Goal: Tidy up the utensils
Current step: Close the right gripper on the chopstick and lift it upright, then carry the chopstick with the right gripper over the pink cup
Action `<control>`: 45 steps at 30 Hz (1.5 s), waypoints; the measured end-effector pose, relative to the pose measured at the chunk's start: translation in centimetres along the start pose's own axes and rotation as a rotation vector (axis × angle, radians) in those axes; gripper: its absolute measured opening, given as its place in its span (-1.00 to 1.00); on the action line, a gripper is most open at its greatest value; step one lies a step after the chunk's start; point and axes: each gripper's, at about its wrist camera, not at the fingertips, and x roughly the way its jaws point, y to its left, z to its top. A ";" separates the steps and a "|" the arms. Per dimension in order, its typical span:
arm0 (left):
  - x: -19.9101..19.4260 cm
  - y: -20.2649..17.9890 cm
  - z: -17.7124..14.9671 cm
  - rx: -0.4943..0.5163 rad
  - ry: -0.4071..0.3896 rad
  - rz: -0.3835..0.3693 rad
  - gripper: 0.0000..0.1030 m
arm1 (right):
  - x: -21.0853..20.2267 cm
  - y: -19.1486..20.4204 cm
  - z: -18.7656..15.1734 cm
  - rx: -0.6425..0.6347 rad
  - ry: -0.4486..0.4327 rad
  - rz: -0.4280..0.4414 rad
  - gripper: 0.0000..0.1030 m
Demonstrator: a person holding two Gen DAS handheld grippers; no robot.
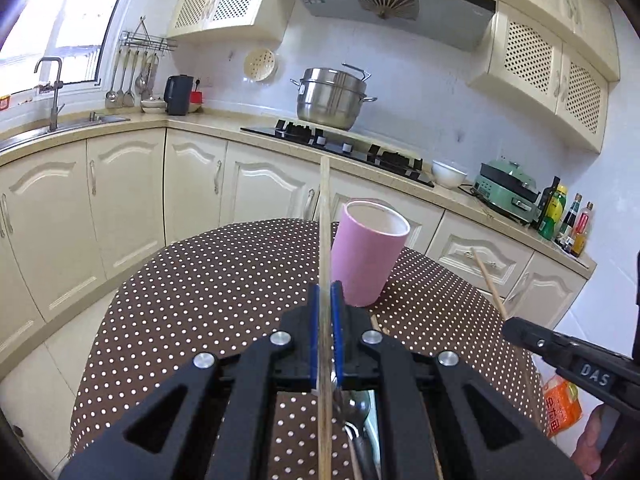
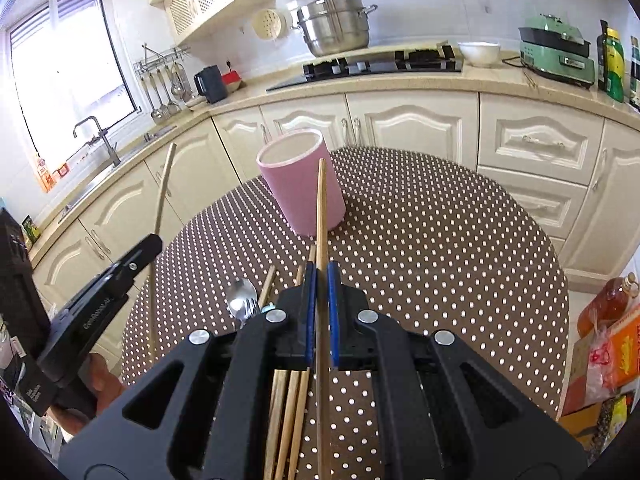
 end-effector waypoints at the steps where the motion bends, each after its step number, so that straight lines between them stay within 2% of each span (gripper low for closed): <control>1: 0.1 -0.1 0.2 -0.001 -0.007 0.000 -0.88 | -0.1 0.1 0.4 -0.004 -0.010 0.002 -0.89; 9: 0.7 -2.1 2.5 0.038 -0.050 -0.007 -0.88 | -0.4 0.6 3.1 -0.018 -0.074 0.021 -0.89; 16: 1.3 -4.2 5.6 0.071 -0.113 -0.020 -0.88 | 0.0 0.4 6.9 0.019 -0.152 0.072 -0.89; 26: 3.9 -5.9 11.1 0.067 -0.221 -0.073 -0.88 | 2.0 -0.5 12.1 0.098 -0.379 0.278 -0.88; 29: 5.4 -6.3 12.4 0.056 -0.229 -0.065 -0.88 | 3.3 -0.8 13.5 0.121 -0.422 0.283 -0.88; 33: 7.6 -6.4 13.5 0.030 -0.226 -0.100 -0.88 | 5.7 -1.5 15.3 0.162 -0.464 0.275 -0.88; 35: 8.7 -6.4 13.5 0.034 -0.226 -0.103 -0.88 | 7.0 -1.8 15.9 0.171 -0.487 0.231 -0.88; 40: 11.1 -6.3 13.6 0.036 -0.240 -0.086 -0.88 | 10.0 -2.5 16.8 0.186 -0.483 0.249 -0.88; 45: 12.6 -5.4 14.4 -0.016 -0.282 -0.092 -0.88 | 11.8 -2.5 17.4 0.188 -0.490 0.252 -0.88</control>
